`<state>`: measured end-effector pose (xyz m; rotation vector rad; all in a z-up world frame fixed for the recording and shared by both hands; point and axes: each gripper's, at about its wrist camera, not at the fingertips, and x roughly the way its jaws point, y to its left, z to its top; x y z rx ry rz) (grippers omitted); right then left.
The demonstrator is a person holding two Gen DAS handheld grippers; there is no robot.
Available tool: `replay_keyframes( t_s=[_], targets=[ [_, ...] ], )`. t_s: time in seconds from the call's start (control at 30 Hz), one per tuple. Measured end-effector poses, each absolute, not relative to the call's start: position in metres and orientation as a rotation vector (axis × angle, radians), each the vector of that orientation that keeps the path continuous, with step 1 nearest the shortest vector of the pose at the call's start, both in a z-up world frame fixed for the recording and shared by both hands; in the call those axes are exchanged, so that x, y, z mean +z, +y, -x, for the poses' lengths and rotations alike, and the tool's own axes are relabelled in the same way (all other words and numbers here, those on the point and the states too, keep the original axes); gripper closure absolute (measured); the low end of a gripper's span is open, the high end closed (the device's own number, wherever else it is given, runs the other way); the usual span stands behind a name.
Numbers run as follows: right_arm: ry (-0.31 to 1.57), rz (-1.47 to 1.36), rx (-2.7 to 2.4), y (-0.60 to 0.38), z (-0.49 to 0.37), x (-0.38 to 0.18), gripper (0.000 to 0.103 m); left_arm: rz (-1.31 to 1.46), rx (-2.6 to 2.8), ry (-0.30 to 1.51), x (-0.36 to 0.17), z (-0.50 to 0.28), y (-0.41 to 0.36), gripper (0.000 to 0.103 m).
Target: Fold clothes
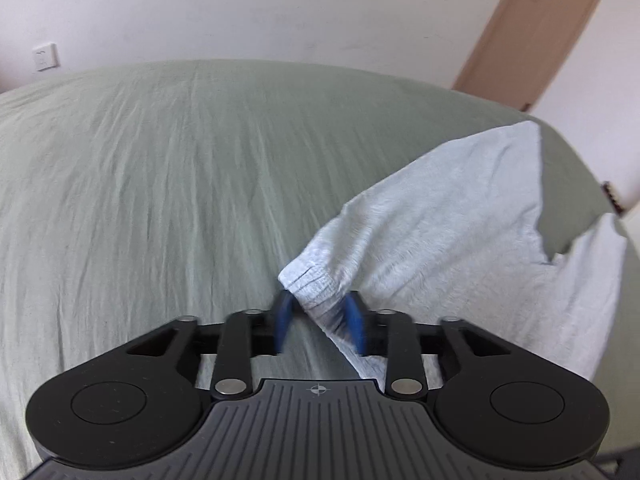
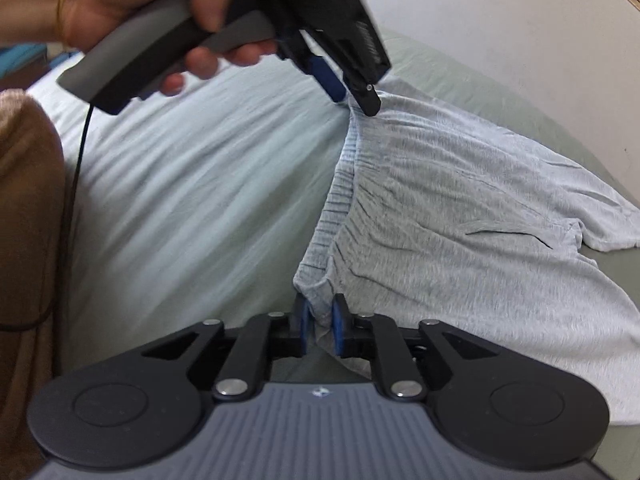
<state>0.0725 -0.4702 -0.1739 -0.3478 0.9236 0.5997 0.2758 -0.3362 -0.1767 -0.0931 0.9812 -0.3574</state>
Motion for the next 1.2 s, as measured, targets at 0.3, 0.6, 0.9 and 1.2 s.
replay_keyframes(
  t_s=[0.3, 0.6, 0.9, 1.2],
  targets=[
    [0.925, 0.274, 0.598, -0.483, -0.077, -0.164, 0.084, -0.321, -0.717, 0.882, -0.168, -0.311, -0.33, 0.046],
    [0.946, 0.266, 0.611, -0.484, -0.079, -0.167, 0.084, -0.308, -0.91, 0.922, -0.199, -0.331, -0.343, 0.046],
    [0.91, 0.366, 0.619, -0.468, -0.071, -0.176, 0.083, -0.237, -0.964, 0.979, -0.196, -0.327, -0.33, 0.058],
    [0.905, 0.347, 0.597, -0.469, -0.072, -0.174, 0.091, -0.251, -0.898, 1.013, -0.18, -0.32, -0.327, 0.088]
  ],
)
